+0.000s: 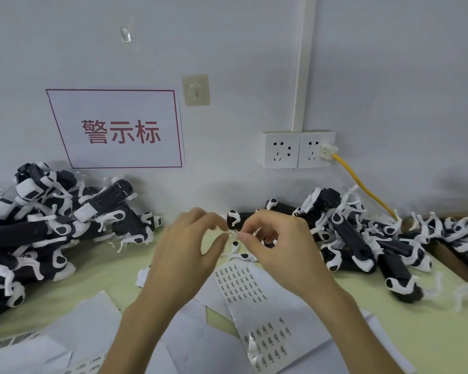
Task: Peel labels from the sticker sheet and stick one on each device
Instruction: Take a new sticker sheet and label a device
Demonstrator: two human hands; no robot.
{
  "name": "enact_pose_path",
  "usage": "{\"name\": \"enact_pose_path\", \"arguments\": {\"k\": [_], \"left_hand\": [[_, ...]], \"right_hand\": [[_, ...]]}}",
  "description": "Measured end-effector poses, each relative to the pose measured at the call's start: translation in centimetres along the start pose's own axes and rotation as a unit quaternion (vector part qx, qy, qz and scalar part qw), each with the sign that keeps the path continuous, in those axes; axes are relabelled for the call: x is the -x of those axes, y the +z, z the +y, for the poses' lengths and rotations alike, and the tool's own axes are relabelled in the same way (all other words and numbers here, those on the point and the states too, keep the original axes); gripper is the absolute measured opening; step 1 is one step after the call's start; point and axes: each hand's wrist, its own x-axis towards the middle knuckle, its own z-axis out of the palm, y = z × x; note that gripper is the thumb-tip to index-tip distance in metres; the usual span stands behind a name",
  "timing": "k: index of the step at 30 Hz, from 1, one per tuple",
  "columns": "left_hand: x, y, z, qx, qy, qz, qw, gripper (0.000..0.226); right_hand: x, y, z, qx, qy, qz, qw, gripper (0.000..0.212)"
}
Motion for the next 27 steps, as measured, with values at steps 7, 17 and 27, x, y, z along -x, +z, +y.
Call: {"name": "enact_pose_path", "arguments": {"k": [7, 17, 27], "left_hand": [[1.1, 0.8, -5.9, -0.168, -0.309, -0.098, 0.931, 0.066], [2.1, 0.9, -7.4, -0.086, -0.369, -0.128, 0.916, 0.028], [0.0, -0.1, -4.5, 0.186, -0.346, -0.032, 0.919, 0.034]], "right_hand": [[0.0, -0.2, 0.0, -0.04, 0.025, -0.002, 0.999, 0.015], [-0.1, -0.1, -0.2, -0.082, 0.042, -0.006, 0.996, 0.015], [-0.4, -0.5, -0.3, -0.144, 0.065, 0.003, 0.987, 0.017]]}}
